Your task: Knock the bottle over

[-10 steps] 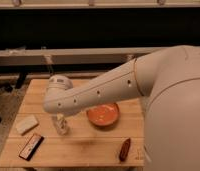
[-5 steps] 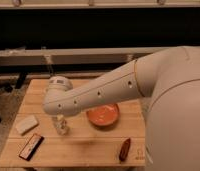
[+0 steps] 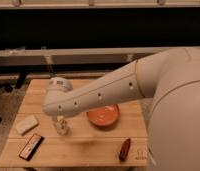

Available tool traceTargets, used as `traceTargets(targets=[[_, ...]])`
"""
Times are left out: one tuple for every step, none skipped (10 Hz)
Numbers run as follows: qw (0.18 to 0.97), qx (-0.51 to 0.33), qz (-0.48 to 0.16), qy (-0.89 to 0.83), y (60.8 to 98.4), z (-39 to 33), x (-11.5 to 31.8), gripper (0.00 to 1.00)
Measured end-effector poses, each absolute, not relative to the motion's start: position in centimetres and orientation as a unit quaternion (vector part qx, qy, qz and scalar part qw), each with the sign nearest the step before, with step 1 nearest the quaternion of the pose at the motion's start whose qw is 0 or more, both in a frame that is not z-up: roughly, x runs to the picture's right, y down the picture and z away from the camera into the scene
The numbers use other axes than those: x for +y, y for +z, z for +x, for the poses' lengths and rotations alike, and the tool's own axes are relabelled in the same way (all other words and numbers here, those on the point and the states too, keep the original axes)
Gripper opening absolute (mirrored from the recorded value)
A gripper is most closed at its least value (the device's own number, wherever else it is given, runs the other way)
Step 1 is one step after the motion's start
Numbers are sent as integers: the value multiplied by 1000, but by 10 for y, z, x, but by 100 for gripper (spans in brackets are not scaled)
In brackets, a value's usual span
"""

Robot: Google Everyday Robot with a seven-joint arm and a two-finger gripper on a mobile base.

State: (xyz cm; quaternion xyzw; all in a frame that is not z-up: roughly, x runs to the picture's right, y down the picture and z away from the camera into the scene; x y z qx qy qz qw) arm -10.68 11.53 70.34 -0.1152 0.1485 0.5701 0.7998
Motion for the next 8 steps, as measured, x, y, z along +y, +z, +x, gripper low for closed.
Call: traceTargets(targets=[[799,148,-115,571,703,-107,115,100],[796,150,-113,576,704,-106,113,100],[793,150,-111,579,704,-105,112,100],[790,151,-109,584,705,-104,111,100],[789,150,-107,587,706,-104,109,100],[788,148,-106,588,706,-105,107,100],[789,147,-106,588,707,-107,107,100],[789,145,-106,587,708,-109,106,100]])
